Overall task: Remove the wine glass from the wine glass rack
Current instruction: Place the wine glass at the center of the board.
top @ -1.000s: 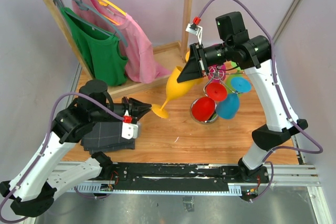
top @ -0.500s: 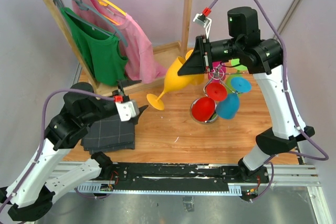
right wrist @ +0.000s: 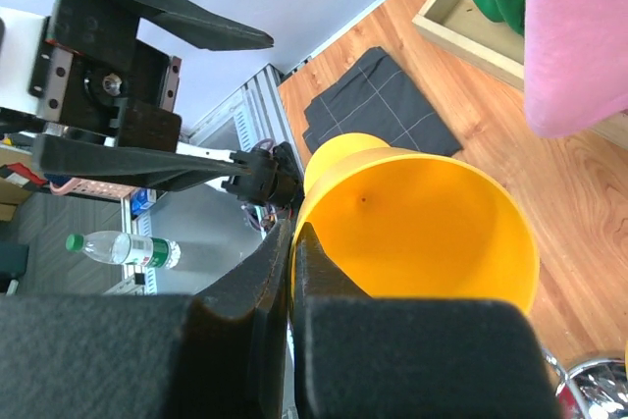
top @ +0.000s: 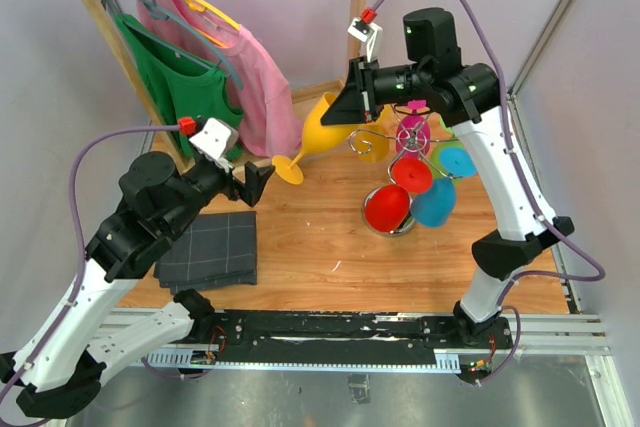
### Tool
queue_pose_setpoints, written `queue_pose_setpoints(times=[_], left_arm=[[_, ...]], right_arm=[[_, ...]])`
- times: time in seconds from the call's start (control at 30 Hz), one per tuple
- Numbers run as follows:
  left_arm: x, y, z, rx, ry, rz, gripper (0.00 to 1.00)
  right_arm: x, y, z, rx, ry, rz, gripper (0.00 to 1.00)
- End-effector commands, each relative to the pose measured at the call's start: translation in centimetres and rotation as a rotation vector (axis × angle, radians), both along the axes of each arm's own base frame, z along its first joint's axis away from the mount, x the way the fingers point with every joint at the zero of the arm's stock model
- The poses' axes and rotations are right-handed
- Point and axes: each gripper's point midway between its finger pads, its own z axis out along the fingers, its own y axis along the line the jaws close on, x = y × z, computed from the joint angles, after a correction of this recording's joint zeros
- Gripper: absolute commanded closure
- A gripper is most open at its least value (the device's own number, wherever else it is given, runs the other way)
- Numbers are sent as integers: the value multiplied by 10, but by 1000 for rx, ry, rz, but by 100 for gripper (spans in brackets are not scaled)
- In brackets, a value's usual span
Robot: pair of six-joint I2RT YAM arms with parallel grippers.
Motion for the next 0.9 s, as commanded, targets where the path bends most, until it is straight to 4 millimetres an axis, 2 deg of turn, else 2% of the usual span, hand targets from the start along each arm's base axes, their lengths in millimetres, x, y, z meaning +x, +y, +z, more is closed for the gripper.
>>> queue_pose_setpoints(times=[0.0,0.17,0.33,0.63,0.7,0.87], left_arm=[[6,21,22,-239,50,179,4],[3,23,19,-277,64,187,4],[5,22,15,-280,57,189,4],[6,14,5,-274,78,163,4],[6,14,4,-275,82,163,4],[8,15,4,-287,87,177,4]], right_arm=[[4,17,15,26,-108,-2,99],[2,27,14,4,-154,-16,99],[-1,21,17,-40,-218,-73,99],[6,-26,77,39,-391,-299,99],[5,-31,79,46,-395,-313,99],[6,-28,65,17,-370,-317,99]])
